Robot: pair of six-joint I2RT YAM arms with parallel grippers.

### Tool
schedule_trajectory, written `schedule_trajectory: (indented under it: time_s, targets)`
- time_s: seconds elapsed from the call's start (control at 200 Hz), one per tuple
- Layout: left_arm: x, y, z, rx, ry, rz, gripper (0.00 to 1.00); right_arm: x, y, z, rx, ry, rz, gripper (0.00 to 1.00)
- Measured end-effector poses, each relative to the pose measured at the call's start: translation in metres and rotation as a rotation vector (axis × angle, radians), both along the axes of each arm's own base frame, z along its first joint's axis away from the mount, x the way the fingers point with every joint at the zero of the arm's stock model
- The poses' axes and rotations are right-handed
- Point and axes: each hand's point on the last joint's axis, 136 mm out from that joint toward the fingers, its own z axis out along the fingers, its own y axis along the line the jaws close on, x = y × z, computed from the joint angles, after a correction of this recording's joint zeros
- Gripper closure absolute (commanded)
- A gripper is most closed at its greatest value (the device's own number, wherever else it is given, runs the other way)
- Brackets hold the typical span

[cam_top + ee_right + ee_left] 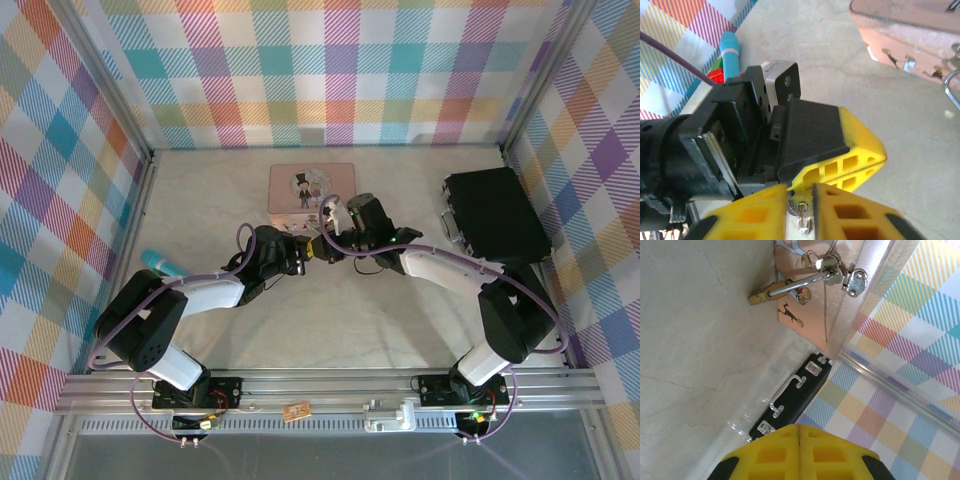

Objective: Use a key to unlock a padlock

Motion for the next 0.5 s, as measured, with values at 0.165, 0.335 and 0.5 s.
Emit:
schedule_trajectory:
  time_s: [0.165,0.335,0.5]
  targets:
    - [0.005,0.003,0.011,0.173,-0.158,-0.083,1.00,0.003,-0.019,0.020,0.067,0.004,-0.054,0.57]
    - [0.014,0.000,0.058,0.317,-0.426,-0.159,1.00,-0.002,-0.029,0.024,0.150,0.051,-0.069,0.53]
    - [0.016,-0.003,0.080,0.398,-0.595,-0.199,1.00,-0.014,-0.022,0.021,0.236,0.108,-0.021,0.57]
